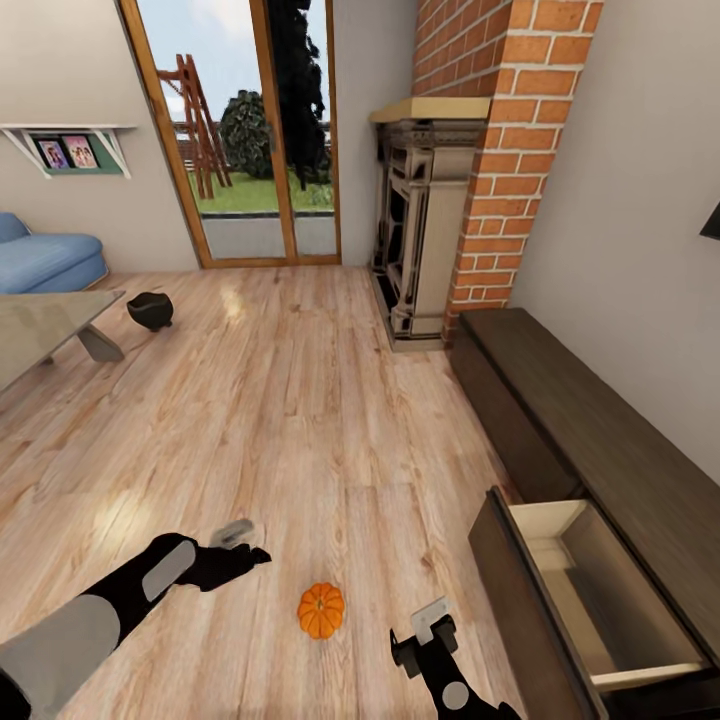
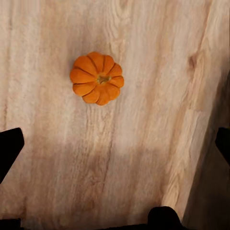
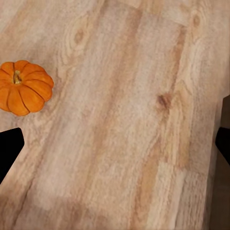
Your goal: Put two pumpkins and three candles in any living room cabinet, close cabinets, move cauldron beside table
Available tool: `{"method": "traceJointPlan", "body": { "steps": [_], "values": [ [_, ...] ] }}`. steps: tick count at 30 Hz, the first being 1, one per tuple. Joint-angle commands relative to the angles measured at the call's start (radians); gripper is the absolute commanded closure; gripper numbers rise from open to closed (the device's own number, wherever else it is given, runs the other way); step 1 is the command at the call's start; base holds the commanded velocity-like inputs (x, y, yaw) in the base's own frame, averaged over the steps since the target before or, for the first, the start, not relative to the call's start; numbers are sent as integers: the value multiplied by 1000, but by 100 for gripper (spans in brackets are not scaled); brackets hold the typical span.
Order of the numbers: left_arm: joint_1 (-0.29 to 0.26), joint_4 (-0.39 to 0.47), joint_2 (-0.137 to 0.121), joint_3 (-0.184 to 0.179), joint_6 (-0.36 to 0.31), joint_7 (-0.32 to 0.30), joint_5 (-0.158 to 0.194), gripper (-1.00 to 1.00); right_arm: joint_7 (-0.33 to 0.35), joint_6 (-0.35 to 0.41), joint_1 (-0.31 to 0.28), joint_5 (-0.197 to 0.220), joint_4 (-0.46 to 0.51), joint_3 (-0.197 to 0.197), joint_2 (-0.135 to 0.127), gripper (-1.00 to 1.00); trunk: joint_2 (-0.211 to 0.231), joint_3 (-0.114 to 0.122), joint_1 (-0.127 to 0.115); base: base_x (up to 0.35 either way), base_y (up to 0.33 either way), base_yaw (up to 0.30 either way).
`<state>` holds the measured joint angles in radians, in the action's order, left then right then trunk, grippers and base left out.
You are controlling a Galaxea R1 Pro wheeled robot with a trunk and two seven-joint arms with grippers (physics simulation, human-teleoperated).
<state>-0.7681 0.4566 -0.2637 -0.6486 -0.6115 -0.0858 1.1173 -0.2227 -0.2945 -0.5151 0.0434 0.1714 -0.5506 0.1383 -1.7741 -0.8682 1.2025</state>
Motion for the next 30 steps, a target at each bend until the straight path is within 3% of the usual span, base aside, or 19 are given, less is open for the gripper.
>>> {"method": "traceJointPlan", "body": {
  "steps": [1, 3, 4, 5, 8, 11, 14, 17, 30],
  "values": [
    [-14, 30, -16, 72, -78, -4, 0, -100, 0, 0, 0, 0, 0, 0, 0, -100, -7, -3, 4, 0, 0, 0],
    [-27, 66, -29, 189, -168, -6, -2, -100, 0, 0, 0, 0, 0, 0, -1, -100, -21, -10, 12, 0, 0, 0],
    [-30, 90, -34, 264, -205, -6, -5, -100, 0, 0, 0, 1, -1, 0, -1, -100, -28, -13, 15, 0, 0, 0],
    [-31, 100, -35, 302, -218, -6, -7, -100, 0, 0, 0, 1, -1, 0, -1, -100, -35, -16, 19, 0, 0, 0],
    [-27, 106, -37, 353, -234, -3, -15, -100, 0, 1, 0, 1, -1, 0, -2, -100, -56, -25, 31, 0, 0, 0],
    [-22, 68, -37, 362, -234, -3, -32, -100, 0, 1, 0, 1, -1, 0, -3, -100, -77, -35, 42, 0, 0, 0],
    [-20, 9, -36, 364, -199, -5, -87, -100, 0, 1, 0, 2, -4, 0, -2, -100, -98, -44, 54, 0, 0, 0],
    [-19, -6, -39, 365, -180, -22, -107, -100, 0, 1, 0, 3, -7, 0, -2, -100, -119, -53, 65, 0, 0, 0],
    [-19, -44, -41, 366, -175, -48, -112, -100, 0, -1, 0, 2, -10, 1, -9, -100, -210, -94, 115, 0, 0, 0]
  ]
}}
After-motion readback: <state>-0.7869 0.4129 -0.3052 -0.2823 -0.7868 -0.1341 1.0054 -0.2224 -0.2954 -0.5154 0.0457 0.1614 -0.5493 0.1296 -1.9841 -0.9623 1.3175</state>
